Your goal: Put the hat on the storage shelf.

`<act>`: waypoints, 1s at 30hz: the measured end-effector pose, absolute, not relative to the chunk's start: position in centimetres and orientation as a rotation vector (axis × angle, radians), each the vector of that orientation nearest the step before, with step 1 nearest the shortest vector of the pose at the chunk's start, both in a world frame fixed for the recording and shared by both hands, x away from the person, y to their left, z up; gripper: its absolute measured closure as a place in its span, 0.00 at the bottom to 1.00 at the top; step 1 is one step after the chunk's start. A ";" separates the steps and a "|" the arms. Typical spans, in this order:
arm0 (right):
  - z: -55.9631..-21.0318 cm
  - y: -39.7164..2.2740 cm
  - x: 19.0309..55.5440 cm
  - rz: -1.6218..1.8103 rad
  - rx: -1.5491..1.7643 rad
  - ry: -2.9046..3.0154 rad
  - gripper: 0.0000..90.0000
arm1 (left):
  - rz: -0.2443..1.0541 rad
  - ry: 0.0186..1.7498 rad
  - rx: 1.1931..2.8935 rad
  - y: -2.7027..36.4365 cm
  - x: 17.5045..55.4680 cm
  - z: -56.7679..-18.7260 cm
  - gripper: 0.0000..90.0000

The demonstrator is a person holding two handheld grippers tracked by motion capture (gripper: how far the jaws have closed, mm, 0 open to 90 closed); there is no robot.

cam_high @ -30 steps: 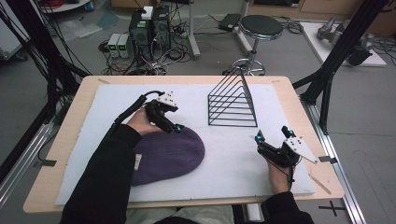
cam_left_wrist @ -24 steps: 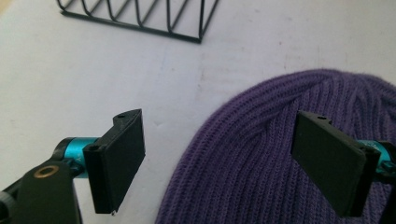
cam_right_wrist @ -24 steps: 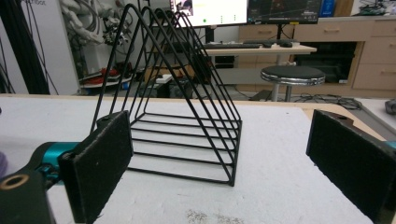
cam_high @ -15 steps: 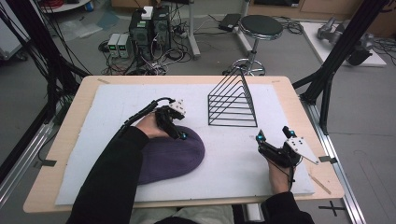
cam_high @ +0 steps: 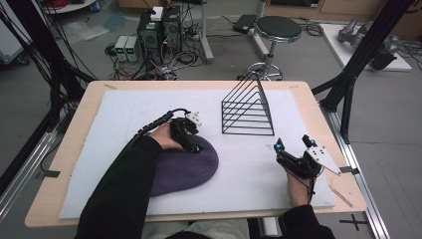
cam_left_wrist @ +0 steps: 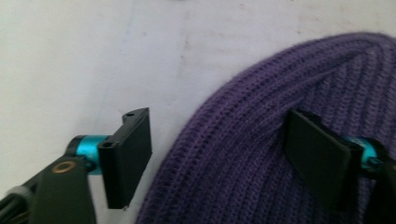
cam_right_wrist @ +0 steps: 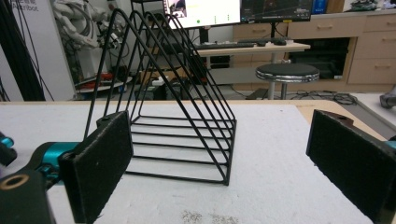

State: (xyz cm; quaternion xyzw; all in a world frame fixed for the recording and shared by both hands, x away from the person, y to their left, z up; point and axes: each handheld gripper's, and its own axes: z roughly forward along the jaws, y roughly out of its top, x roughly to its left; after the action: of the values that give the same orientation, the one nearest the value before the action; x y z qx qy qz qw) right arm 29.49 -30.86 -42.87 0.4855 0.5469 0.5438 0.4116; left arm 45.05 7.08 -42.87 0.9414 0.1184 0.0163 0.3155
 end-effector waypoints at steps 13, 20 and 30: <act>-42.9 -31.0 29.5 1.364 1.247 1.369 0.07 | -0.049 0.236 2.483 6.8 44.2 -42.5 0.80; -42.9 -31.0 29.4 1.362 1.252 1.373 0.07 | -0.113 0.312 2.495 6.9 44.7 -42.4 0.87; -42.9 -31.0 29.5 1.368 1.255 1.377 0.07 | -0.029 0.399 2.519 6.4 44.1 -42.1 0.86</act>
State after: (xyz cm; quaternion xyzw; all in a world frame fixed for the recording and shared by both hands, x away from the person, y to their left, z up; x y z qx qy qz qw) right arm 29.46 -31.03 -42.91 0.4969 0.5452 0.5414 0.4034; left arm 44.13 6.36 -42.11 0.9448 0.1497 -0.0110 0.2913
